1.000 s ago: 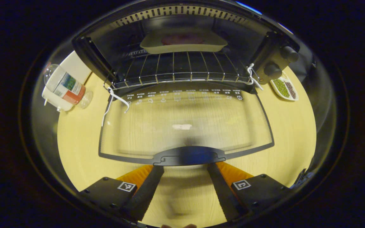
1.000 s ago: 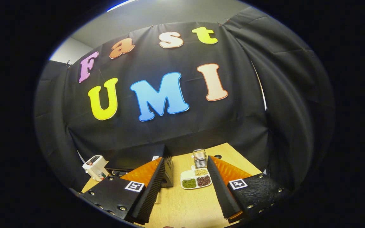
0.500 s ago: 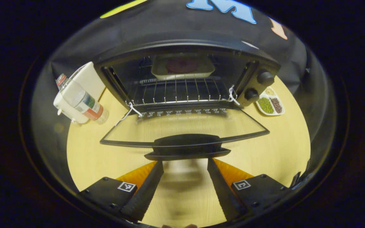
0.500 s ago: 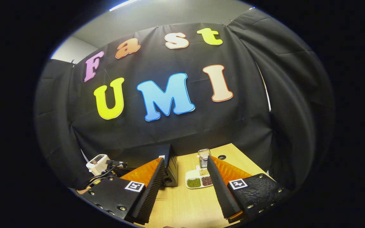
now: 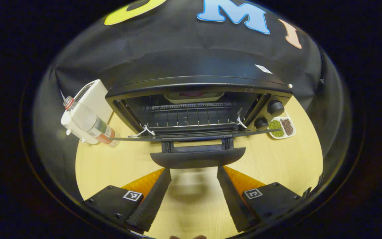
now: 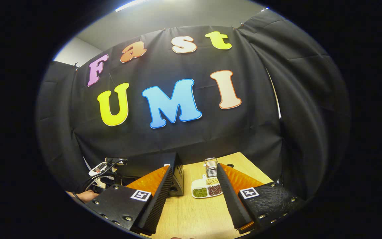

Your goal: Open the electric oven with the left hand, put the food in, and close the electric oven.

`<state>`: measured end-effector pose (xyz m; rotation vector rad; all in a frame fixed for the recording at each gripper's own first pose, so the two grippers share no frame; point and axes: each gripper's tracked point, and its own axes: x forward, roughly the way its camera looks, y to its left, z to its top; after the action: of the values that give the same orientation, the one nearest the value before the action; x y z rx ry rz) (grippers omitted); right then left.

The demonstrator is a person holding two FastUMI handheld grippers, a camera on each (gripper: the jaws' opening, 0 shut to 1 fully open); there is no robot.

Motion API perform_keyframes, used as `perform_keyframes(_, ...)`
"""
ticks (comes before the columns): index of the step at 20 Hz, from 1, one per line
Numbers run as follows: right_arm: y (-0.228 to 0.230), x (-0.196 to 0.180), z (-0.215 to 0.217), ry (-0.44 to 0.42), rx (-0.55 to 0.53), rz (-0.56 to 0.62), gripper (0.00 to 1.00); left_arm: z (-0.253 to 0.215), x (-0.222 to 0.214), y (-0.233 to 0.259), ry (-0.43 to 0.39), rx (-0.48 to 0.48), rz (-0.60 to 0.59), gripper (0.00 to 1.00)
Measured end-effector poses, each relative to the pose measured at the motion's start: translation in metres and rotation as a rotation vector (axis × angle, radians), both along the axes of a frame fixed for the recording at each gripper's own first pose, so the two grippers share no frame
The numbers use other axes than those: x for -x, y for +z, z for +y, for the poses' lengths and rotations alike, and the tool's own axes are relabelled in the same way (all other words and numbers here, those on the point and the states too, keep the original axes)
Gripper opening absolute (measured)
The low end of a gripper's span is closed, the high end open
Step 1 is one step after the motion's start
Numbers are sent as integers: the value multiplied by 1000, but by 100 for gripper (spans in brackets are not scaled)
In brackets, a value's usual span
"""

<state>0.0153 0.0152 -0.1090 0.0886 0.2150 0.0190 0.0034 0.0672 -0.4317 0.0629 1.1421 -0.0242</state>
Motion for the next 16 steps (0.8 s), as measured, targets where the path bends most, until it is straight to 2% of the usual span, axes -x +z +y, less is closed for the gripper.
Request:
perform_keyframes(4, 0, 1, -1, -2, 1, 1, 82, 1, -4, 18, 6, 4, -56, 95)
perform_keyframes(5, 0, 0, -1, 2, 4, -1, 82, 0, -10, 27, 6, 8, -86, 99)
perform_keyframes(7, 3, -1, 1, 14, 17, -6, 82, -4, -16, 53, 6, 23, -170, 99)
perform_keyframes(8, 5, -1, 2, 22, 26, -13, 82, -6, -19, 68, 3, 33, -219, 96)
perform_keyframes(9, 7, -3, 4, 30, 36, -20, 82, -8, -20, 86, 1, 37, -272, 99)
perform_keyframes(11, 17, -7, 9, 50, 47, -40, 82, -8, -25, 130, 12, 44, -400, 99)
perform_keyframes(12, 23, -9, 11, 55, 49, -53, 82, -8, -25, 154, 20, 53, -469, 92)
perform_keyframes(15, 45, -14, 16, 86, 67, -101, 85, -15, -19, 246, 29, 78, -701, 99)
perform_keyframes(16, 56, -15, 18, 96, 78, -125, 85, -15, -14, 275, 30, 74, -780, 95)
